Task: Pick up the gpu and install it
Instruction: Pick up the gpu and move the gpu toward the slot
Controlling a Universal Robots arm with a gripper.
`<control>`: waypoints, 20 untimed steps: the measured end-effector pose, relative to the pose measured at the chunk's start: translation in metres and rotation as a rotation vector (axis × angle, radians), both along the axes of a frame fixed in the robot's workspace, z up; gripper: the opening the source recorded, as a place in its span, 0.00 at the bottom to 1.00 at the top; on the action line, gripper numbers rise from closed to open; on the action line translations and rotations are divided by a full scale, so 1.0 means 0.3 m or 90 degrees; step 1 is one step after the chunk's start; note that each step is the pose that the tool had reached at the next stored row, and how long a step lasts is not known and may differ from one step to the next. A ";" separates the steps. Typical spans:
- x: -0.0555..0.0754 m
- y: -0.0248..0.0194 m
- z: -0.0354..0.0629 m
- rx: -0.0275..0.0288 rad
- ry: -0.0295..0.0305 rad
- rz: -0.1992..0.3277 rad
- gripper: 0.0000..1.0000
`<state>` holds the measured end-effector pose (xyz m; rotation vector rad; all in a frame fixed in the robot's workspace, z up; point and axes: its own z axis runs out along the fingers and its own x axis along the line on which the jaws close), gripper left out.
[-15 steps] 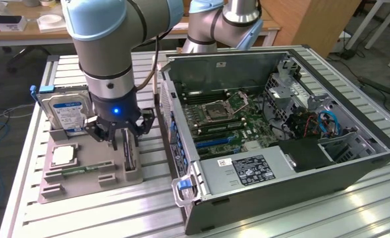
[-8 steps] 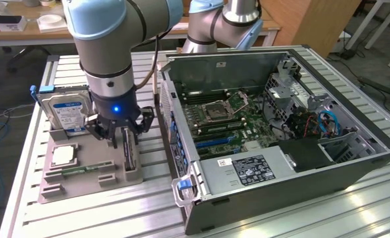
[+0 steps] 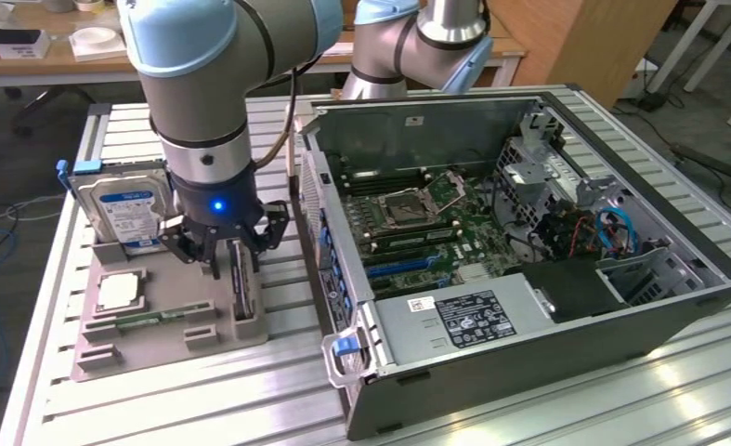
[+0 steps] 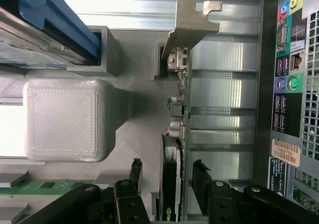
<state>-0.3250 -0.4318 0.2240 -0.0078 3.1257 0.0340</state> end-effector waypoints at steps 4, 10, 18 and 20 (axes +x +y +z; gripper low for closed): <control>0.000 0.000 0.000 0.0001 0.0000 0.000 0.51; 0.000 0.000 0.000 0.0001 0.0000 0.000 0.43; 0.000 0.000 0.000 0.0001 0.0000 0.000 0.36; 0.000 0.000 0.000 0.0000 0.0000 0.000 0.36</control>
